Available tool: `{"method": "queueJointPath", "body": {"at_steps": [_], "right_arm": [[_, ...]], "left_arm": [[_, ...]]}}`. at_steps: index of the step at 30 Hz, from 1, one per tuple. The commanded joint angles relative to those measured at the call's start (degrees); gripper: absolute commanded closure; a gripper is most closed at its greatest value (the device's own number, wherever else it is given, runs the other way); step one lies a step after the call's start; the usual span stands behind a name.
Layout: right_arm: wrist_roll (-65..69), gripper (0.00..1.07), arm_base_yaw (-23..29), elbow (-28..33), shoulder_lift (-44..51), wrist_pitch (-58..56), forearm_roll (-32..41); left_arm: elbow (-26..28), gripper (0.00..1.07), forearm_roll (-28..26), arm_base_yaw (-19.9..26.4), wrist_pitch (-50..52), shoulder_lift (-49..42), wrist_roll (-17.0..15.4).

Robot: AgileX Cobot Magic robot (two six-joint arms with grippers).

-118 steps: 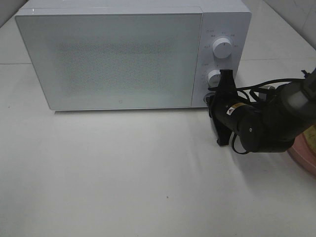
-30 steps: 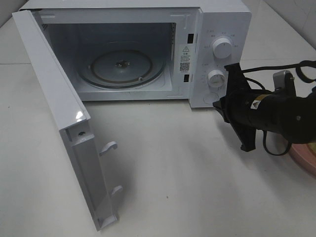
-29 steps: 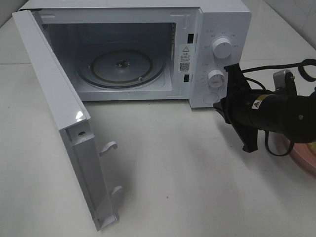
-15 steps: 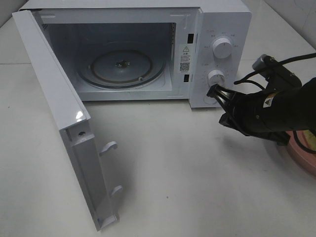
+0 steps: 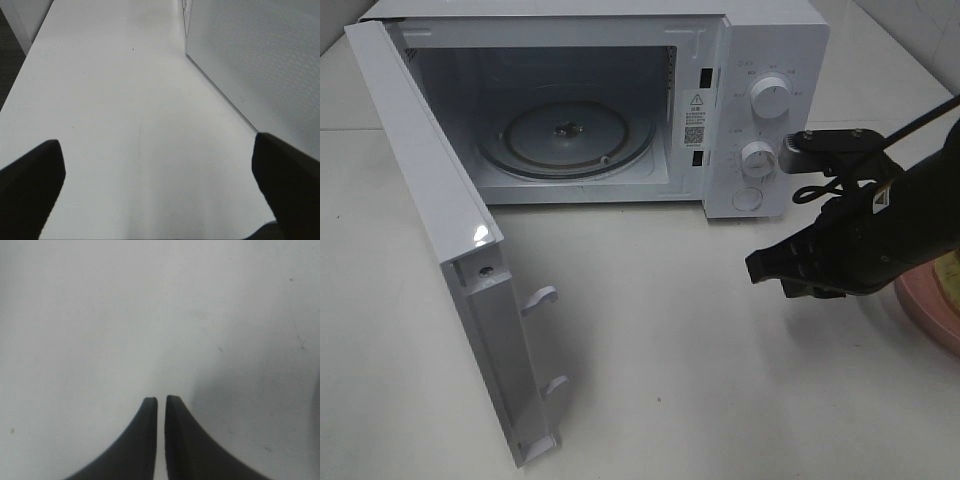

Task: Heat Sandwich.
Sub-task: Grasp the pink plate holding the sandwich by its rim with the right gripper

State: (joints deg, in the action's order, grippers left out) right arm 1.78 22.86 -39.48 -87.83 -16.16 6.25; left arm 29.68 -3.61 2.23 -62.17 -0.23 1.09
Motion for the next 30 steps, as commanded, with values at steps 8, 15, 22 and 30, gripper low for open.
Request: {"method": "queueJointPath", "body": {"at_steps": [8,15,22,30], "right_arm": [[-1.5,0.91,-0.2,-6.7,0.5,-21.8,-9.2],[-1.8,0.66,-1.9,-10.1,0.5,-26.5,-9.3],[-3.0,0.2,-3.6,-11.1,0.5,-28.4,-13.9],[-4.5,0.1,-3.7,-11.1,0.5,-28.9,-14.7]], "left_arm": [[-0.1,0.1,0.2,0.1,0.7,-1.3,-0.2],[-0.1,0.1,0.2,0.1,0.7,-1.3,-0.2],[-0.1,0.1,0.2,0.1,0.7,-1.3,-0.2],[-0.1,0.1,0.2,0.1,0.7,-1.3,-0.2]]}}
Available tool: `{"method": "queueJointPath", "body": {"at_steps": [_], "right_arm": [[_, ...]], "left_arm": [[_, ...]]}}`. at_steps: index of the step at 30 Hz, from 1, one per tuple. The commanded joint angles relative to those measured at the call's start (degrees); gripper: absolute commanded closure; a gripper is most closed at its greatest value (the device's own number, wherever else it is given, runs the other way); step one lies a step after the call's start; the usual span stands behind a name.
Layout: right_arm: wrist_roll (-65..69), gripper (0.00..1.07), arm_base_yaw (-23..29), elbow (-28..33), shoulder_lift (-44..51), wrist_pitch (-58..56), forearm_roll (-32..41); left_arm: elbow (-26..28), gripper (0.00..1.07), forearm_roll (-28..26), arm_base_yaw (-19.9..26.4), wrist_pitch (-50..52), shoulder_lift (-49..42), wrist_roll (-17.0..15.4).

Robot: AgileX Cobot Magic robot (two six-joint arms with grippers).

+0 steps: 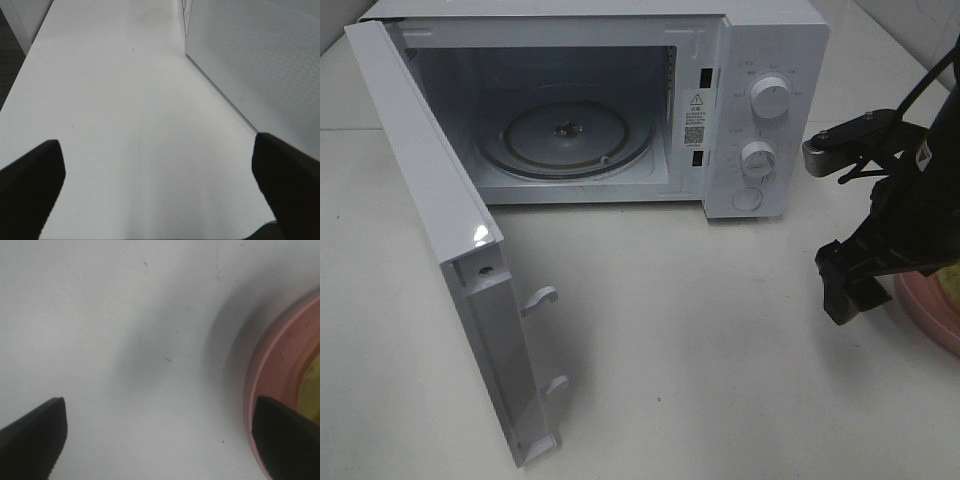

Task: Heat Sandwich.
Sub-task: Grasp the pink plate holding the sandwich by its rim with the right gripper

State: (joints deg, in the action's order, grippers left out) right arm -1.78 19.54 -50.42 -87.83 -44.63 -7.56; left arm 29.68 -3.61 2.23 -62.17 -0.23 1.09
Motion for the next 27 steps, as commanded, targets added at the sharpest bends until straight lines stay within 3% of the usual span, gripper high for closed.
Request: {"method": "queueJointPath", "body": {"at_steps": [1,17,27], "right_arm": [[-0.9,0.1,-1.1,-0.2,0.5,-0.4,-1.1],[-1.8,0.14,-15.9,-0.7,-1.0,2.0,-1.4],[-1.8,0.15,-16.9,-1.3,-7.9,6.9,-0.8]], "left_arm": [[-0.1,0.1,0.2,0.1,0.7,-1.3,-0.2],[-0.1,0.1,0.2,0.1,0.7,-1.3,-0.2],[-0.1,0.1,0.2,0.1,0.7,-1.3,-0.2]]}}
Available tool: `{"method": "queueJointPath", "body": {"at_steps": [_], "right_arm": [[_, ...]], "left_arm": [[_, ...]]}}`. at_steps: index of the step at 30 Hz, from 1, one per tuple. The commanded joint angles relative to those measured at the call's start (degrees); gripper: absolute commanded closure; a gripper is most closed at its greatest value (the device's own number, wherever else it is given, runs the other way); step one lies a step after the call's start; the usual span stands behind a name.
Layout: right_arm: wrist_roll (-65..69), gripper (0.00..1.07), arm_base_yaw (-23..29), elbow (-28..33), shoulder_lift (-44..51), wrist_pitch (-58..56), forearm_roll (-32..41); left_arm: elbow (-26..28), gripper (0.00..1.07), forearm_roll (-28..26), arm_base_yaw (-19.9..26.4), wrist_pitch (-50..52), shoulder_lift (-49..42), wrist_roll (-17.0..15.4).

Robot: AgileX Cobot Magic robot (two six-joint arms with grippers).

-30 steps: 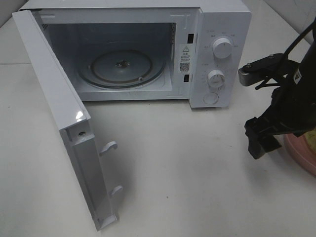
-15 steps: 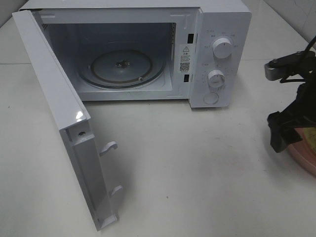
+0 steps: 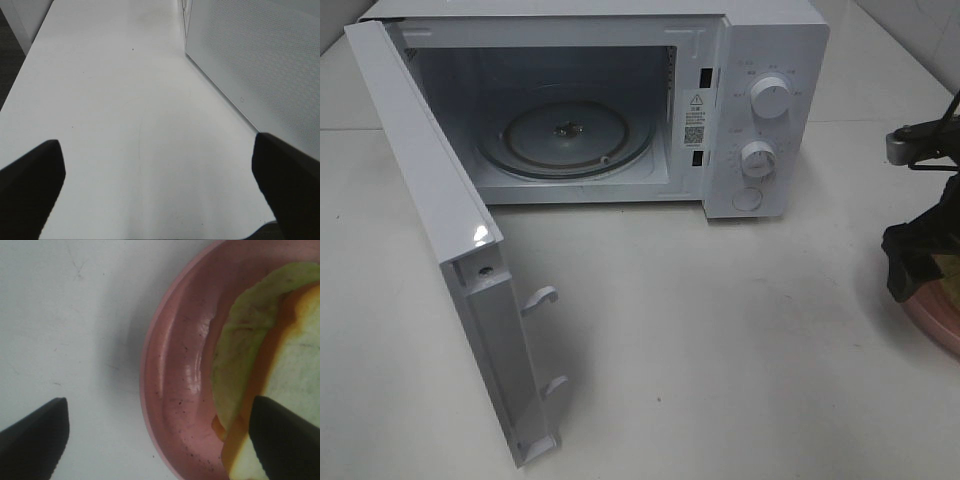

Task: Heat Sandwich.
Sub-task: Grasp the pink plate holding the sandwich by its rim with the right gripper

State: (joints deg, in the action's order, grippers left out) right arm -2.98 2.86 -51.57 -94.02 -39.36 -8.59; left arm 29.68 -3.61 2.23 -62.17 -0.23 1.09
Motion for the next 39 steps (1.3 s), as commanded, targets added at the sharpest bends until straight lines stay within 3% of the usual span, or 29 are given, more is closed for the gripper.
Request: {"method": "queueJointPath", "body": {"at_steps": [1,17,29,32,33,37,38,39], "right_arm": [[-0.6,0.15,-0.2,-0.2,-1.7,1.6,0.2],[0.0,0.19,-0.2,-0.2,-11.9,7.4,1.5],[0.0,0.25,-0.2,-0.2,-13.5,8.4,1.0],[0.3,0.4,-0.2,-0.2,-13.5,7.8,0.4],[0.3,0.4,-0.2,-0.2,-13.5,7.8,0.4],[4.5,0.69,-0.2,-0.2,-13.5,7.7,-2.7],[4.5,0.69,-0.2,-0.2,-13.5,7.7,-2.7],[5.8,0.85,-0.2,-0.2,-13.5,7.8,-4.2]], "left_arm": [[-0.1,0.1,0.2,0.1,0.7,-1.3,-0.2],[-0.1,0.1,0.2,0.1,0.7,-1.3,-0.2],[-0.1,0.1,0.2,0.1,0.7,-1.3,-0.2],[-0.1,0.1,0.2,0.1,0.7,-1.3,-0.2],[-0.1,0.1,0.2,0.1,0.7,-1.3,-0.2],[-0.1,0.1,0.2,0.1,0.7,-1.3,-0.2],[-0.1,0.1,0.2,0.1,0.7,-1.3,-0.2],[-0.1,0.1,0.2,0.1,0.7,-1.3,-0.2]]}}
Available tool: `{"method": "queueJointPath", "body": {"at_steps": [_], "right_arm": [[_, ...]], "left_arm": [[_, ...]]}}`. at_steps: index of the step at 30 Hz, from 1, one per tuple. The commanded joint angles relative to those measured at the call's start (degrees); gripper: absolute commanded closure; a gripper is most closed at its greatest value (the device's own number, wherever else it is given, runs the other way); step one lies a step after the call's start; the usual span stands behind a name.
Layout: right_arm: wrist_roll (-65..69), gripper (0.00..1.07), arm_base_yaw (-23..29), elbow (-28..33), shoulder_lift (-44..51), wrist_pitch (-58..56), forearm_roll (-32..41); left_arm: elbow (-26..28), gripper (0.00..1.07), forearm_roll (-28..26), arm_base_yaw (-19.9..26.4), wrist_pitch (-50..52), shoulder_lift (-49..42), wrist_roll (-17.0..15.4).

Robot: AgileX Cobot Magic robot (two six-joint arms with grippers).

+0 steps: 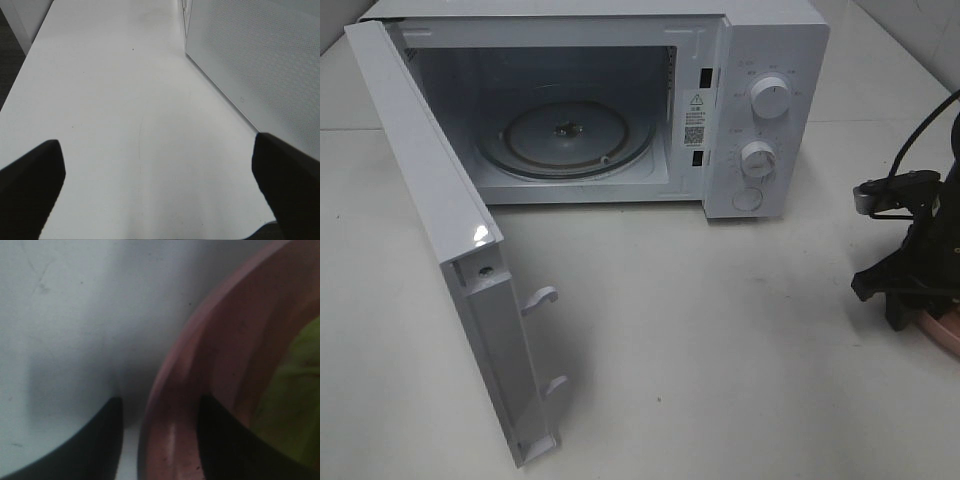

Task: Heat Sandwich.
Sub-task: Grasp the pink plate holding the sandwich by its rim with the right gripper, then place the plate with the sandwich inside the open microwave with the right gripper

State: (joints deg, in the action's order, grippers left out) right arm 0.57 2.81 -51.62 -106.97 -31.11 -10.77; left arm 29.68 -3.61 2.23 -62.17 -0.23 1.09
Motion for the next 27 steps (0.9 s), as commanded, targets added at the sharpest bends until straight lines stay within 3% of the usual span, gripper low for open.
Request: {"method": "queueJointPath", "body": {"at_steps": [1,3,27], "right_arm": [[2.9,0.91,-0.2,-0.1,-0.5,-0.4,-2.8],[3.6,1.07,-0.2,-0.1,-0.5,-0.5,-3.2],[5.6,1.07,0.0,-0.1,-0.3,-3.0,-5.4]], "left_arm": [[-0.1,0.1,0.2,0.1,0.7,-1.3,-0.2],[-0.1,0.1,0.2,0.1,0.7,-1.3,-0.2],[-0.1,0.1,0.2,0.1,0.7,-1.3,-0.2]]}}
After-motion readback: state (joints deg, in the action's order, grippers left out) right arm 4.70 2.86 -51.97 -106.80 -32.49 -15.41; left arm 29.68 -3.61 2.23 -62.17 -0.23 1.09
